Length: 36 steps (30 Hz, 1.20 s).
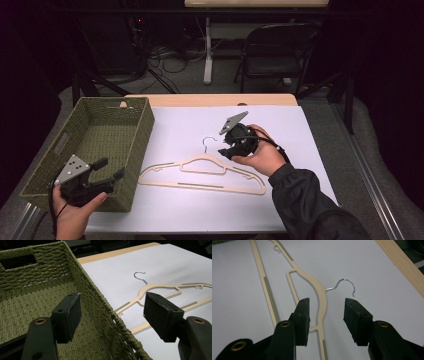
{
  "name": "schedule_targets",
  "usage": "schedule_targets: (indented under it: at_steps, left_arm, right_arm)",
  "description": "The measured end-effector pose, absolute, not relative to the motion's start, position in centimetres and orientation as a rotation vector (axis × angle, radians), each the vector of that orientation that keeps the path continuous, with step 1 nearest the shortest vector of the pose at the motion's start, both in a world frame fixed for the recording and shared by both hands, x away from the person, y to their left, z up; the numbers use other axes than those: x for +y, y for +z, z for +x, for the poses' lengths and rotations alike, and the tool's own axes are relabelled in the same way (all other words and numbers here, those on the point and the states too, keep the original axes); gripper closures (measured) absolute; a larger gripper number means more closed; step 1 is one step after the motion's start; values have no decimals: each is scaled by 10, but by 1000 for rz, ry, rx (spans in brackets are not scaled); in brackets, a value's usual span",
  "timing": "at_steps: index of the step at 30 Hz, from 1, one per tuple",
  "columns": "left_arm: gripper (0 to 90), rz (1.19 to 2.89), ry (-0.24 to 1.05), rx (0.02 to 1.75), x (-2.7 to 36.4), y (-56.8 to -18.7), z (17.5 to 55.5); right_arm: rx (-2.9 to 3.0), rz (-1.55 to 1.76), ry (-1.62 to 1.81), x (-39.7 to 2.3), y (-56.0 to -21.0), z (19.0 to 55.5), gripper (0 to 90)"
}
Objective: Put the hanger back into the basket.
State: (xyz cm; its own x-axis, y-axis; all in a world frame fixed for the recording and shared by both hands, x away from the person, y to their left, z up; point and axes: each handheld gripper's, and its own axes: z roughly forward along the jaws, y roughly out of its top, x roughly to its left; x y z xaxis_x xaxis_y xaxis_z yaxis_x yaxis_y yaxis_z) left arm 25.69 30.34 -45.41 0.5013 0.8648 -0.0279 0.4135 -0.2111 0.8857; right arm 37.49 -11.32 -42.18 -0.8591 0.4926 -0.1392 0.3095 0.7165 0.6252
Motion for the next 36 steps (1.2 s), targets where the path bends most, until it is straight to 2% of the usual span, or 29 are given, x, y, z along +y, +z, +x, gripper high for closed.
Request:
schedule_targets:
  at_steps: [24,36]
  left_arm:
    - [302,1827,609,1063,302,-455,258]
    - [302,1827,607,1063,302,-455,258]
  right_arm:
    - [2741,541,734,-95,-446,385,576]
    - [2848,455,654,-83,-465,390,635]
